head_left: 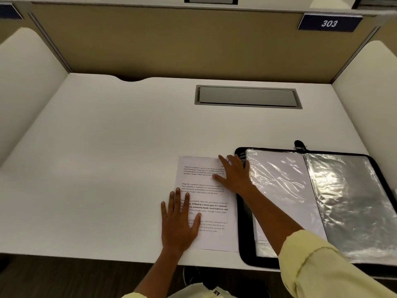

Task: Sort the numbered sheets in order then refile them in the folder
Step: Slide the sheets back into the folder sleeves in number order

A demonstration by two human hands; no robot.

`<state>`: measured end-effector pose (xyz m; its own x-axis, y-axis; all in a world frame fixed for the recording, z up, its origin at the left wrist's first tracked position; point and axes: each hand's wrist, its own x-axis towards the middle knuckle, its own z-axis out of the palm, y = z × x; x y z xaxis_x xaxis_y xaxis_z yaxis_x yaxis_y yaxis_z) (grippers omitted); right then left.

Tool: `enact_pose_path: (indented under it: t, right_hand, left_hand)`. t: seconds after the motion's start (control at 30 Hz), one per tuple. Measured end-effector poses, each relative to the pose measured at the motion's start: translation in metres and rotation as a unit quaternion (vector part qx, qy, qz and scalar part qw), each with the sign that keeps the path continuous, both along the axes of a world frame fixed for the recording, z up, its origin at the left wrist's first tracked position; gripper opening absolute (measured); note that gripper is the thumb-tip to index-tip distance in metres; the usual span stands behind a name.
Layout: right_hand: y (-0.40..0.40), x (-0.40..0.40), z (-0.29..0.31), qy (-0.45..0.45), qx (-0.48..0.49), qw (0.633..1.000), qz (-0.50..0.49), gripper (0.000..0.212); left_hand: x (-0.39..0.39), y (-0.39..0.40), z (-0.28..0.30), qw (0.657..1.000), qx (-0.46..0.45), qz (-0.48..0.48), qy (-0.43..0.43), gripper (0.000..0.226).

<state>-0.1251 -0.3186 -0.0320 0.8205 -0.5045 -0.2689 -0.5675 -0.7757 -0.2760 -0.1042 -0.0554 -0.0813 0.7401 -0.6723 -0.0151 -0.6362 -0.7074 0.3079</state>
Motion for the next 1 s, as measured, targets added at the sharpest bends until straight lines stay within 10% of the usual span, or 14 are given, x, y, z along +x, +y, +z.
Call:
enact_pose_path:
  t: [0.4, 0.67, 1.0]
  right_hand:
    - [0.009, 0.014, 0.025, -0.214, 0.145, 0.963, -0.075, 0.073]
    - [0.029, -0.002, 0.046, -0.293, 0.241, 0.910, -0.165, 0.003]
    - [0.031, -0.031, 0.062, -0.364, 0.291, 0.841, -0.275, 0.021]
  left_hand:
    - [0.002, 0.001, -0.004, 1.000, -0.021, 0.001, -0.004, 0.079]
    - [0.004, 0.002, -0.002, 0.998, -0.060, 0.007, 0.024, 0.078]
    - [0.030, -0.031, 0.039, 0.922, -0.275, 0.180, 0.205, 0.073]
